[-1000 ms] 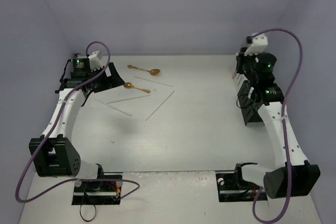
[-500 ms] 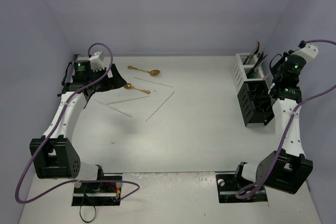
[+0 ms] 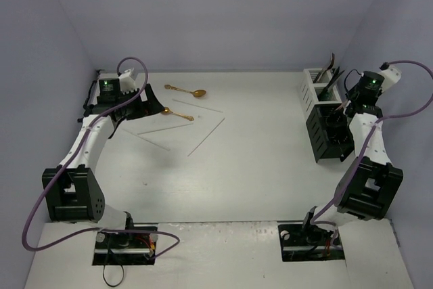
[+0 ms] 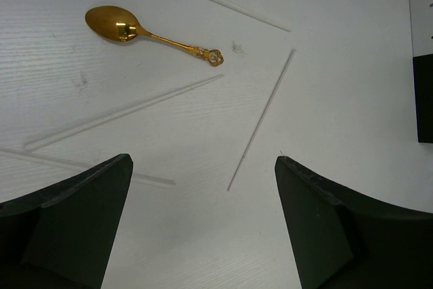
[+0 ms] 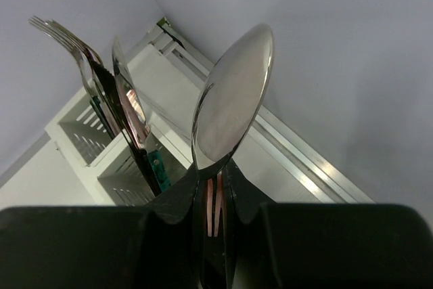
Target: Sort the eating utensils into containers
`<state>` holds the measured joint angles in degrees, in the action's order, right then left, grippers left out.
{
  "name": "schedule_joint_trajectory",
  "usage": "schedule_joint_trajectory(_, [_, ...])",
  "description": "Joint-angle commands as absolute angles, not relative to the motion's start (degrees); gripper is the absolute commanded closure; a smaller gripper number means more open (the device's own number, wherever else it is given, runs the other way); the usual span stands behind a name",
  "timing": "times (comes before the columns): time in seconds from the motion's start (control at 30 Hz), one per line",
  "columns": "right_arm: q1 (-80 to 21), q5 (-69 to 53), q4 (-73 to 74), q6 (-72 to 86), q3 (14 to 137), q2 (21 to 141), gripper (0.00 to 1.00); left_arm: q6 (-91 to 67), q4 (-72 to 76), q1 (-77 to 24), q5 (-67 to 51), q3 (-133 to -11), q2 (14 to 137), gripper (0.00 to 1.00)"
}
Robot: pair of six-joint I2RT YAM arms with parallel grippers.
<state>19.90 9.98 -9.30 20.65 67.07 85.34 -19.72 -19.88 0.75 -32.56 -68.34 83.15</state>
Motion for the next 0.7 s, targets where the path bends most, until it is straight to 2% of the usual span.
schedule_joint_trajectory(0.0, [20.21, 9.39, -15.01, 21.49, 69.76, 86.15, 1.00, -18.37, -17.42, 0.53, -33.05, -70.42, 83.07, 0.15])
schedule_joint_trajectory(0.47, [19.78, 1.10, -11.57, 19.41, 71.19, 91.38, 0.99, -20.65, -22.85, 0.53, -31.39, -75.23, 89.56, 0.15])
schedule_joint_trajectory(0.5, [19.78, 0.51, -11.24, 19.16, 71.63, 91.75, 0.96, -20.65, -22.85, 0.53, -31.20, -75.23, 89.56, 0.15])
schedule_joint_trajectory(0.53, [19.78, -1.15, -10.33, 19.01, 71.94, 91.91, 0.81, -20.58, -22.70, 0.60, -31.05, -75.23, 89.56, 0.15])
schedule_joint_trajectory(0.63, [19.78, -2.25, -9.26, 19.33, 73.01, 91.77, 0.53, -20.48, -22.59, 0.53, -29.93, -75.15, 89.39, 0.15])
schedule_joint_trajectory(0.67, [19.78, -2.68, -9.23, 19.42, 73.20, 91.44, 0.52, -20.48, -22.59, 0.61, -29.88, -75.15, 89.38, 0.15])
